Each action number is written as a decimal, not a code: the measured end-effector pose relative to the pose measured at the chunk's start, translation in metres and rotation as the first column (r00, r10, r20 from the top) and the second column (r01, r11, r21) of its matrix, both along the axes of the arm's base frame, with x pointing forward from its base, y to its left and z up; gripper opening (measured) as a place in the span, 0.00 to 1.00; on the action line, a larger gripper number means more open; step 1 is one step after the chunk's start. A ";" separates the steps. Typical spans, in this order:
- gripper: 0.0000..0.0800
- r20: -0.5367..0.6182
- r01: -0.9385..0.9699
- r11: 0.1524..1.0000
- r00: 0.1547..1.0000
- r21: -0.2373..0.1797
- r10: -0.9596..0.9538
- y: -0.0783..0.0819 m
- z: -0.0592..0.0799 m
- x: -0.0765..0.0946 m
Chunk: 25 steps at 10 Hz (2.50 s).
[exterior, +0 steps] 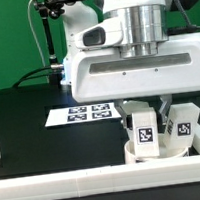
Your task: Assemble stool
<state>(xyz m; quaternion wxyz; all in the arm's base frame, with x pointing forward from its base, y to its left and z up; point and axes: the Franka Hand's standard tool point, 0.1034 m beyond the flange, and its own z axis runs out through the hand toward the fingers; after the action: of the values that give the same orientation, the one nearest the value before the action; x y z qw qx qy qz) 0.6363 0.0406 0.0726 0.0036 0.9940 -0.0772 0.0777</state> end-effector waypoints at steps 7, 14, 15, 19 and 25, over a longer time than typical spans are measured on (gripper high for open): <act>0.43 -0.008 0.428 0.901 0.903 0.072 -0.429 0.002 0.000 0.000; 0.43 -0.120 0.893 0.405 0.432 0.197 -0.894 0.004 -0.001 -0.001; 0.43 -0.136 0.917 0.344 0.374 0.200 -0.917 0.009 -0.002 -0.002; 0.43 -0.189 0.974 0.116 0.153 0.194 -0.970 0.016 -0.003 -0.004; 0.43 -0.323 0.868 -0.467 -0.398 0.170 -0.858 0.019 -0.004 -0.007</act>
Offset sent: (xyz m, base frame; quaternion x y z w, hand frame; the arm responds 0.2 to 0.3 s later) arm 0.0000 0.0000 0.0000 0.0000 0.0000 0.1938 0.9810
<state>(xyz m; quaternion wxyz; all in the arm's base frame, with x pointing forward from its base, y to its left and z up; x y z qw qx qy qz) 0.6297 0.0596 0.0685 -0.1165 0.4501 -0.8853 0.0102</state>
